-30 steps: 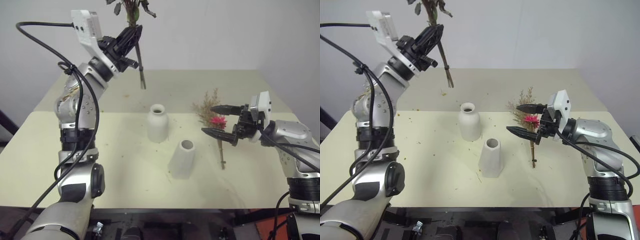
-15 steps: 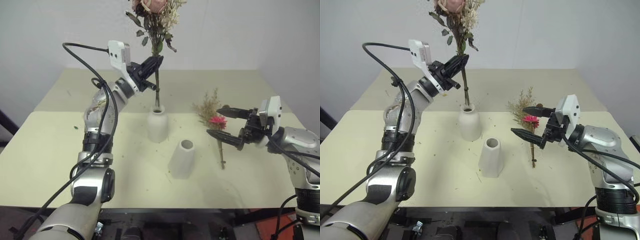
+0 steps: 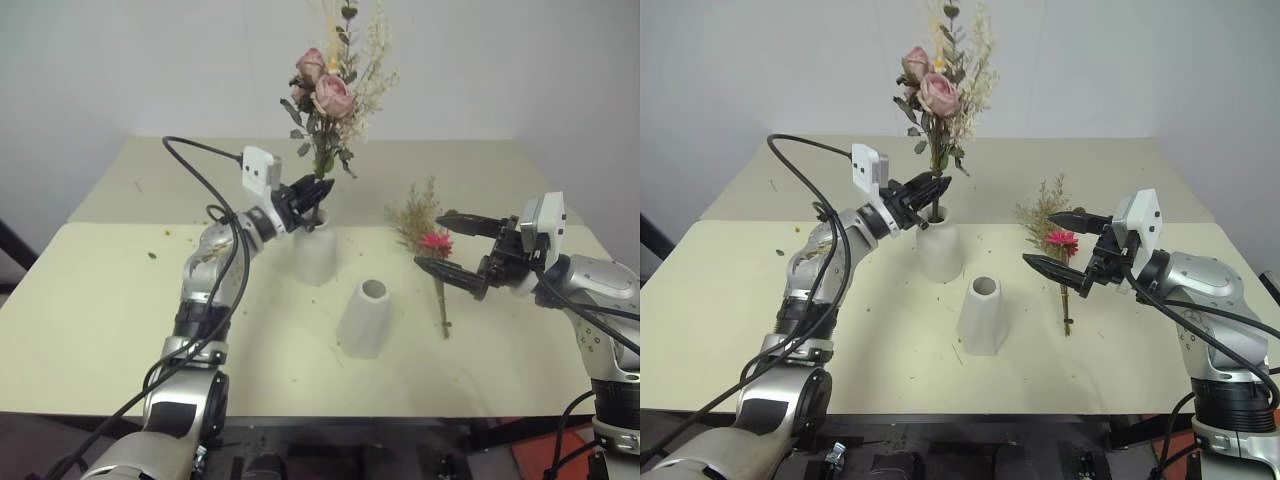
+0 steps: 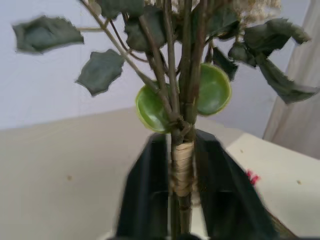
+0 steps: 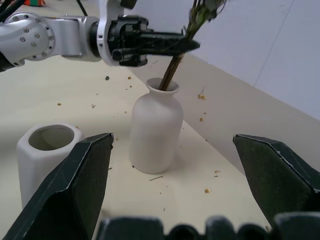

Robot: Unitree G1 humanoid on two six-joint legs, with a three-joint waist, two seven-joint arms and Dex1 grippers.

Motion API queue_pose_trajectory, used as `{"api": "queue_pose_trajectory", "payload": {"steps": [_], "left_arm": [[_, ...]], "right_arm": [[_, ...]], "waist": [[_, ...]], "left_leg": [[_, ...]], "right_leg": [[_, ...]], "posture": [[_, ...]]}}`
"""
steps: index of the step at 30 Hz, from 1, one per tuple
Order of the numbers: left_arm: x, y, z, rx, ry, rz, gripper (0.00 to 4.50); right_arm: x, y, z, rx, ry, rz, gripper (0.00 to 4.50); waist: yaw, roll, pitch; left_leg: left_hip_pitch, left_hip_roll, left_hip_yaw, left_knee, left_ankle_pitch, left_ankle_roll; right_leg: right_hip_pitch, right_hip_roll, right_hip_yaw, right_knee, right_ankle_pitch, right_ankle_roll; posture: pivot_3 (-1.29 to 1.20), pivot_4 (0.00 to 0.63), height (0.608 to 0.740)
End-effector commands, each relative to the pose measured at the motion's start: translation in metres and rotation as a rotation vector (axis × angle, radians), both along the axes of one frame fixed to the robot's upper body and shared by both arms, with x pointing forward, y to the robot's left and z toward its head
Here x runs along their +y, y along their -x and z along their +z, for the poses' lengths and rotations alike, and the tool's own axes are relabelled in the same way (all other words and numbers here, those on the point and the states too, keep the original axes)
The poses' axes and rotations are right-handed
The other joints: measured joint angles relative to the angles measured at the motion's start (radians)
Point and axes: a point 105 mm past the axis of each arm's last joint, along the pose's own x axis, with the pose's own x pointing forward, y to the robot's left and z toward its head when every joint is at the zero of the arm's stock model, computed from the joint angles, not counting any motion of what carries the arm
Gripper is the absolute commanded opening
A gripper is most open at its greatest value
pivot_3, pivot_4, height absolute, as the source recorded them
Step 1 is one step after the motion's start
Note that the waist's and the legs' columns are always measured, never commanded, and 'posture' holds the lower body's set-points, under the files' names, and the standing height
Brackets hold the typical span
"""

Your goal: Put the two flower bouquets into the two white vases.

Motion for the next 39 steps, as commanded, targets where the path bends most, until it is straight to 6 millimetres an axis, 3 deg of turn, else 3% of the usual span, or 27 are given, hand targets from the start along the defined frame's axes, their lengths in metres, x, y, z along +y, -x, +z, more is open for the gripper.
{"api": "queue_pose_trajectory", "payload": {"steps": [1,8,14,23,28,33,39], "left_arm": [[0.004,0.015,0.013,-0.05,-0.009,-0.011,2.31],[0.048,0.047,-0.008,0.017,-0.086,0.044,4.47],[0.066,0.077,-0.008,0.029,-0.133,0.034,4.47],[0.07,0.13,0.02,-0.051,-0.238,-0.255,4.47],[0.069,0.148,0.027,-0.049,-0.301,-0.406,4.47],[0.066,0.152,0.032,-0.035,-0.337,-0.495,4.47],[0.058,0.151,0.034,-0.047,-0.342,-0.526,4.47]], "right_arm": [[-0.002,0.001,0.011,-0.044,0.006,-0.003,4.5],[-0.005,-0.007,0.007,-0.024,0.018,-0.017,4.5],[-0.013,-0.022,-0.001,0.027,0.066,-0.076,4.5],[-0.027,-0.057,-0.015,0.437,0.196,-0.368,4.5],[-0.029,-0.067,-0.021,0.645,0.318,-0.515,4.5],[-0.036,-0.08,-0.033,0.807,0.385,-0.652,4.5],[-0.044,-0.096,-0.052,0.867,0.476,-0.774,4.5]], "waist": [[0.0,0.0,0.0],[-0.005,0.0,0.0],[0.003,0.0,0.0],[-0.005,0.0,0.0],[-0.007,0.001,0.0],[-0.003,0.001,0.0],[-0.006,0.001,0.0]], "left_leg": [[0.0,0.0,0.0,0.0,0.0,0.0],[0.001,0.001,0.0,0.0,0.0,0.0],[0.001,0.001,0.0,0.0,0.0,0.0],[0.001,0.001,0.0,0.0,0.0,0.0],[0.0,0.001,0.001,-0.001,0.0,0.0],[-0.001,0.001,0.0,-0.001,0.0,0.0],[-0.002,0.001,0.001,-0.001,0.0,0.0]], "right_leg": [[0.0,0.0,0.0,0.0,0.0,0.0],[0.0,0.001,0.001,0.002,0.0,0.0],[0.0,0.0,0.0,0.001,0.0,0.0],[0.0,0.001,0.0,0.001,-0.001,-0.001],[-0.001,0.001,0.0,0.0,-0.002,0.0],[-0.002,0.001,0.0,-0.001,-0.002,0.0],[-0.003,0.001,0.0,0.0,-0.001,-0.002]], "posture": [[0.0,0.15,0.74],[0.0,0.15,0.74],[0.0,0.15,0.74],[0.0,0.15,0.74],[0.0,0.15,0.74],[0.0,0.15,0.74],[0.0,0.15,0.74]]}}
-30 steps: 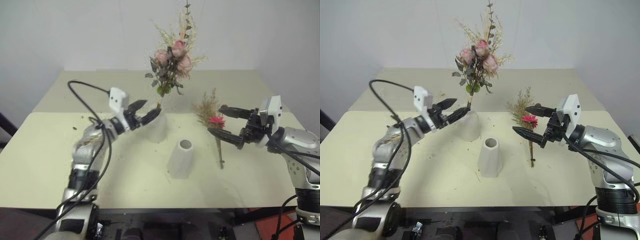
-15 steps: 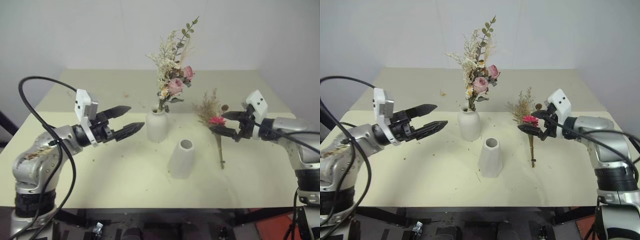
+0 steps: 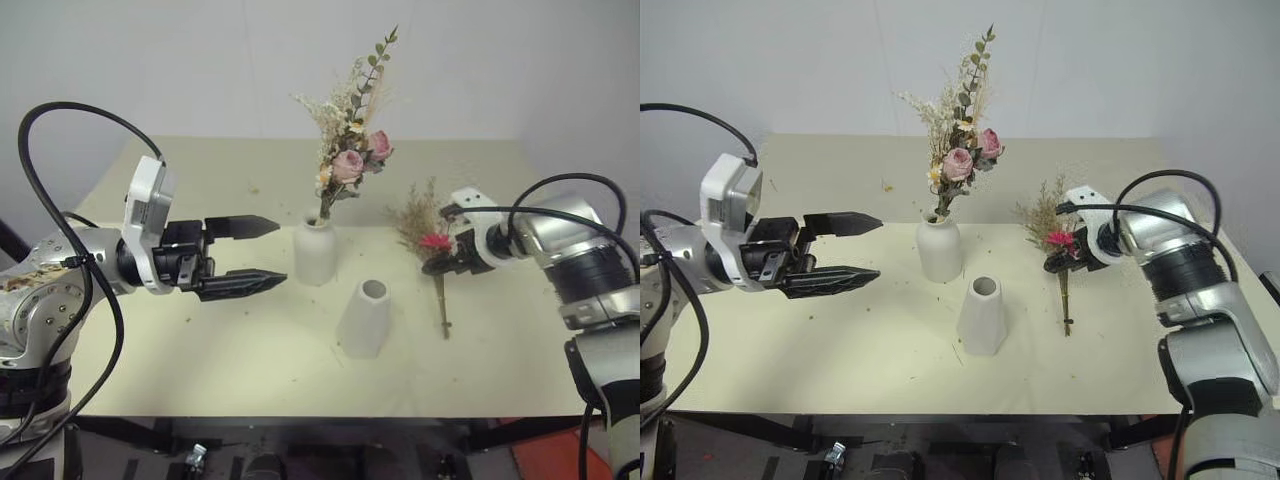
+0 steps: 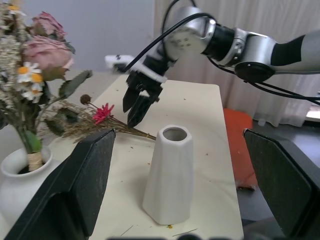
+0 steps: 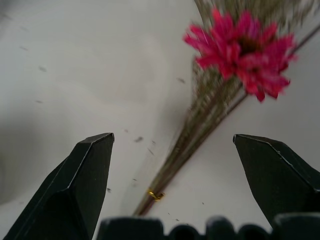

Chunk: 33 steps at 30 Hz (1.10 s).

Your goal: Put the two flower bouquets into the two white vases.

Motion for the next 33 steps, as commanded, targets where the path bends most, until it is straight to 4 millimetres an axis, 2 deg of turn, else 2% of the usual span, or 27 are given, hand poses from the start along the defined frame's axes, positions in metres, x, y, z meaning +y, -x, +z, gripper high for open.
{"api": "queue_pose_trajectory", "payload": {"steps": [1,5,8,11,19,25,29,32,33], "left_arm": [[-0.004,0.003,0.006,-0.03,0.004,-0.017,4.47],[-0.003,0.0,0.002,-0.029,0.006,0.023,4.47],[-0.001,-0.001,0.001,-0.027,0.01,0.05,4.5],[0.004,0.001,0.0,-0.027,0.011,0.072,4.5],[0.005,0.003,-0.003,-0.023,0.009,0.085,4.5],[0.017,0.007,-0.004,-0.016,-0.025,0.073,4.5],[0.028,0.011,-0.009,-0.018,-0.054,0.051,4.5],[0.037,0.012,-0.013,-0.029,-0.074,0.06,4.5],[0.04,0.013,-0.013,-0.035,-0.075,0.065,4.5]], "right_arm": [[-0.007,-0.012,0.004,-0.019,0.063,-0.042,4.5],[0.0,-0.021,-0.011,0.009,0.088,-0.03,4.5],[0.001,-0.026,-0.014,0.003,0.099,-0.018,3.9],[0.005,-0.03,-0.011,-0.012,0.091,-0.002,2.97],[0.001,-0.036,-0.006,-0.04,0.072,-0.044,0.13],[-0.02,-0.042,0.014,-0.136,-0.015,-0.252,0.02],[-0.031,-0.047,0.032,-0.253,-0.095,-0.312,0.02],[-0.039,-0.05,0.057,-0.431,-0.286,-0.331,0.02],[-0.041,-0.047,0.069,-0.493,-0.428,-0.331,0.02]], "waist": [[-0.002,0.0,0.0],[-0.016,0.0,0.0],[-0.021,0.0,0.0],[-0.023,0.0,0.0],[-0.022,0.001,0.0],[-0.023,0.001,0.0],[-0.023,0.001,0.0],[-0.021,0.001,0.0],[-0.021,0.001,0.0]], "left_leg": [[0.0,0.0,0.0,0.0,0.0,0.0],[0.0,0.0,0.0,0.0,0.0,0.0],[0.0,0.0,0.0,0.0,0.0,0.0],[0.0,0.0,0.0,0.0,0.0,0.0],[0.0,0.0,0.0,0.0,0.0,0.0],[0.0,0.0,0.0,-0.001,0.0,0.0],[0.0,0.0,0.0,-0.001,0.0,0.0],[0.0,0.0,0.0,-0.002,0.0,0.0],[0.0,0.0,0.0,-0.002,0.0,0.0]], "right_leg": [[0.0,0.0,0.0,0.0,0.0,-0.001],[0.0,0.0,0.0,0.0,0.002,-0.003],[0.0,0.0,0.0,0.001,0.002,-0.003],[-0.001,0.0,0.0,0.001,0.002,-0.003],[0.0,0.0,0.0,0.001,0.002,-0.003],[-0.001,0.0,0.0,0.001,0.002,-0.003],[-0.001,0.0,0.0,0.001,0.002,-0.003],[0.0,0.001,0.0,0.0,0.002,-0.003],[0.0,0.0,0.0,-0.001,0.002,-0.003]], "posture": [[0.0,0.15,0.74],[0.0,0.15,0.74],[0.0,0.15,0.74],[0.0,0.15,0.74],[0.0,0.15,0.74],[0.0,0.15,0.74],[0.0,0.15,0.74],[0.0,0.15,0.74],[0.0,0.15,0.74]]}}
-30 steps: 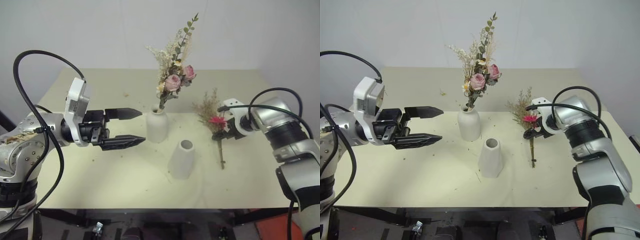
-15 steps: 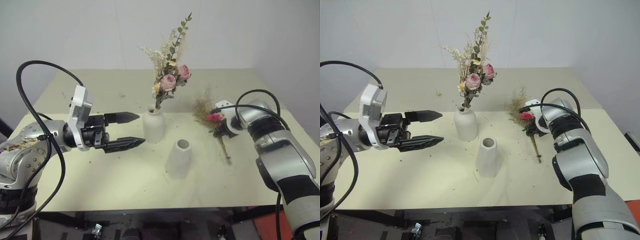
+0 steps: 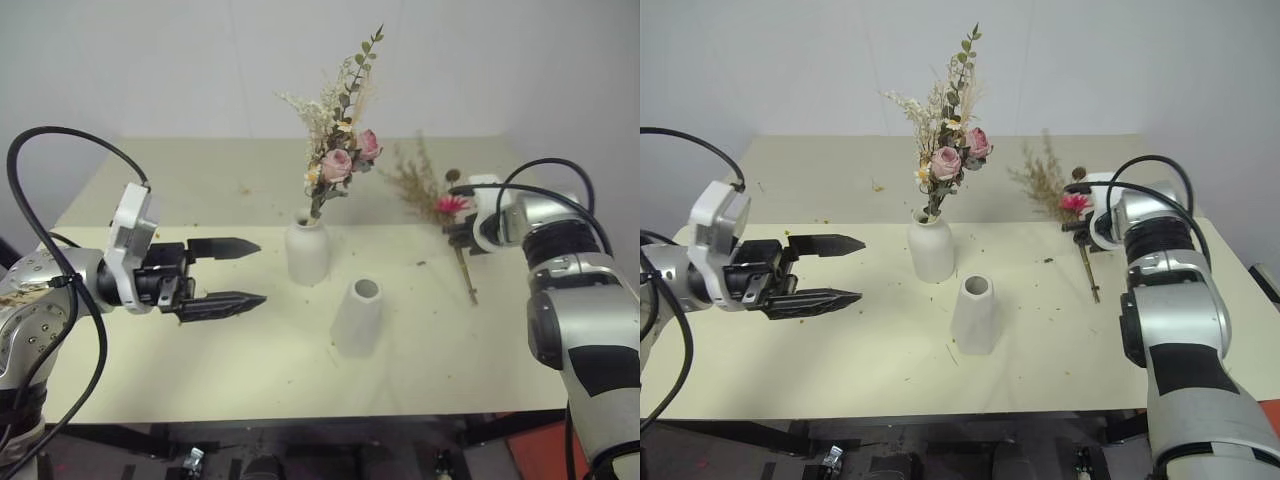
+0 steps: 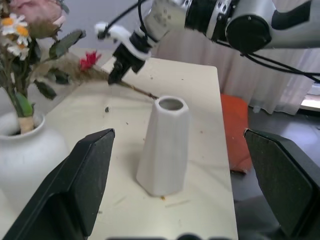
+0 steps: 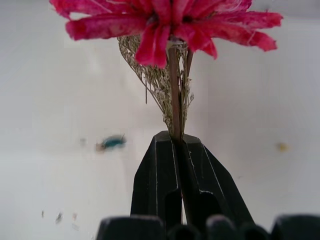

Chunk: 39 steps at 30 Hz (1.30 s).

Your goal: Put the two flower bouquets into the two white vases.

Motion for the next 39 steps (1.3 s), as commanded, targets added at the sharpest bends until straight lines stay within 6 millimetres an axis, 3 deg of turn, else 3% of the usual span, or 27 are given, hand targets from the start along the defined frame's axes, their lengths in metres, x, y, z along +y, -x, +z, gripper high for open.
{"api": "queue_pose_trajectory", "payload": {"steps": [1,4,6,11,16,23,39], "left_arm": [[0.011,0.004,0.009,-0.078,-0.005,0.019,4.5],[0.017,0.004,0.007,-0.073,0.0,0.042,4.5],[0.018,0.006,0.006,-0.065,-0.004,0.039,4.5],[0.014,0.01,0.004,-0.043,-0.004,-0.001,4.5],[0.006,0.009,0.004,-0.035,-0.012,-0.041,4.5],[-0.002,0.003,0.004,-0.034,-0.02,-0.079,4.5],[-0.01,-0.006,0.004,-0.026,-0.023,-0.139,4.5]], "right_arm": [[-0.008,0.004,0.054,-0.329,-0.294,0.014,0.02],[-0.013,0.022,0.079,-0.504,-0.533,0.026,0.02],[-0.006,0.037,0.092,-0.595,-0.609,0.109,0.02],[0.033,0.094,0.117,-0.774,-0.714,0.503,0.02],[0.072,0.13,0.117,-0.782,-0.645,0.786,0.02],[0.109,0.144,0.117,-0.876,-0.535,0.941,0.02],[0.126,0.156,0.114,-0.856,-0.673,1.047,0.02]], "waist": [[0.003,0.0,0.0],[0.005,0.0,0.0],[0.004,0.0,0.0],[-0.002,0.001,0.0],[0.001,0.001,0.0],[0.002,0.001,0.0],[0.003,0.001,0.0]], "left_leg": [[0.0,0.0,0.0,0.0,0.0,0.0],[-0.001,0.0,0.0,0.0,0.0,0.001],[-0.002,0.0,0.0,0.0,0.0,0.001],[0.001,0.002,0.0,0.0,0.0,0.001],[0.003,0.002,0.0,0.0,0.0,0.002],[0.002,0.002,0.0,0.0,0.0,0.002],[0.002,0.002,0.0,0.0,0.0,0.002]], "right_leg": [[0.0,0.0,0.0,0.0,0.0,0.0],[0.0,-0.001,0.0,0.0,0.0,0.0],[-0.001,-0.001,0.0,0.0,0.0,0.0],[0.0,0.001,0.0,0.001,-0.002,0.004],[0.002,0.002,0.001,0.002,-0.004,0.006],[0.001,0.002,0.001,0.002,-0.004,0.006],[0.001,0.002,0.0,0.002,-0.004,0.006]], "posture": [[0.0,0.15,0.74],[0.0,0.15,0.74],[0.0,0.15,0.74],[0.0,0.15,0.74],[0.0,0.15,0.74],[0.0,0.15,0.74],[0.0,0.15,0.74]]}}
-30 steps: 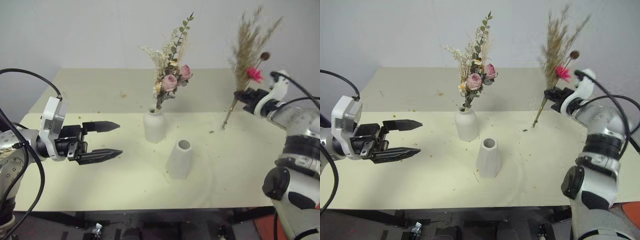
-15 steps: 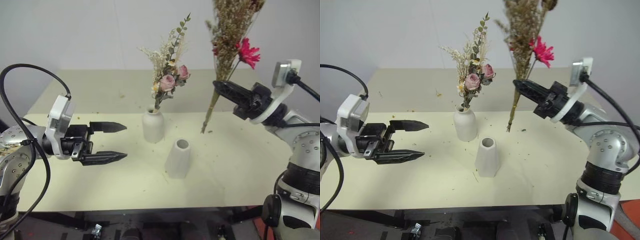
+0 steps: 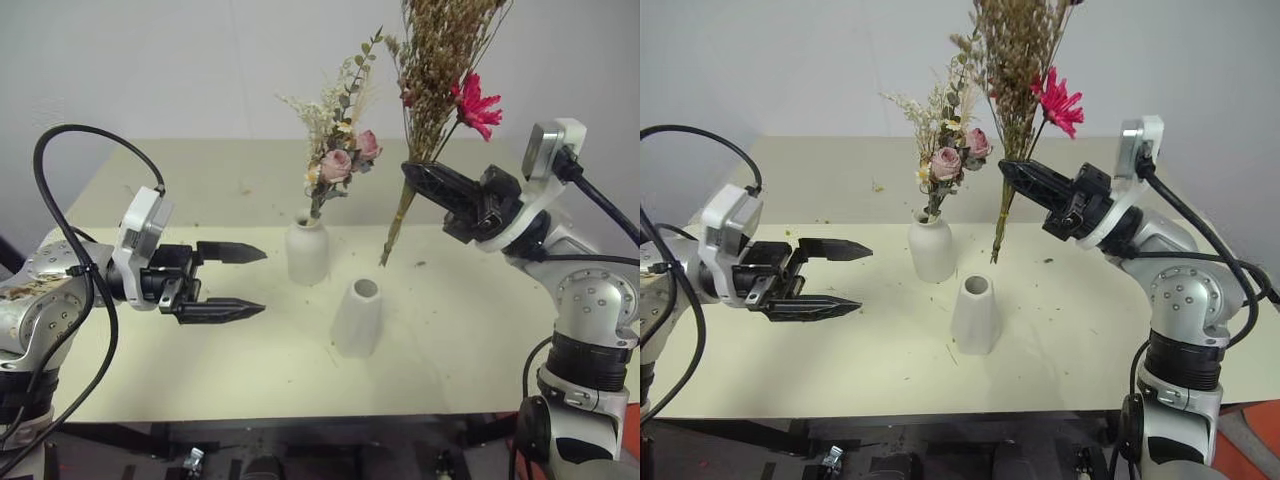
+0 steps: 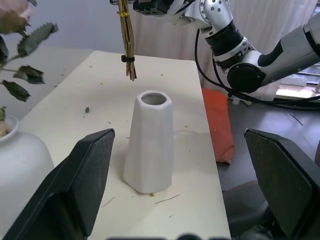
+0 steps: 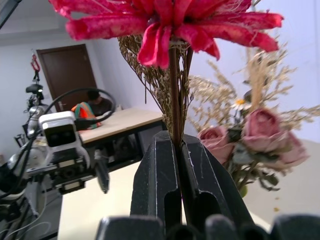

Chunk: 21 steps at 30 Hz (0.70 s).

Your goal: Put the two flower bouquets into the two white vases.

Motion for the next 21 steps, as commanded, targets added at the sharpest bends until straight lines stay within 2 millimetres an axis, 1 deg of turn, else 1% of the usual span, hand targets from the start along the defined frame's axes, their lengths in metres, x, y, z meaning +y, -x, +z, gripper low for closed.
{"api": "queue_pose_trajectory", "payload": {"steps": [1,8,17,21], "left_arm": [[-0.003,0.001,0.009,-0.047,-0.006,-0.025,4.5],[-0.005,0.002,0.009,-0.045,-0.013,-0.045,4.5],[-0.005,0.003,0.01,-0.044,-0.02,-0.044,4.5],[-0.004,0.003,0.01,-0.043,-0.021,-0.038,4.5]], "right_arm": [[0.004,0.013,0.007,-0.024,-0.025,0.063,0.02],[0.014,0.021,0.001,0.014,-0.017,0.148,0.02],[0.018,0.016,-0.011,0.05,0.005,0.158,0.02],[0.018,0.009,-0.02,0.079,0.011,0.147,0.02]], "waist": [[0.001,0.0,0.0],[0.001,0.0,0.0],[0.002,0.0,0.0],[0.002,0.0,0.0]], "left_leg": [[0.0,0.0,0.0,0.0,0.0,0.0],[0.0,0.0,0.0,0.0,0.0,0.0],[0.0,0.0,0.0,0.0,0.0,0.0],[0.0,0.0,0.0,0.0,0.0,0.0]], "right_leg": [[0.0,0.0,0.0,0.0,0.0,0.0],[0.0,0.0,0.0,0.0,0.0,0.0],[0.0,0.0,0.0,0.0,0.0,0.0],[0.0,0.0,0.0,0.0,0.0,0.0]], "posture": [[0.0,0.15,0.74],[0.0,0.15,0.74],[0.0,0.15,0.74],[0.0,0.15,0.74]]}}
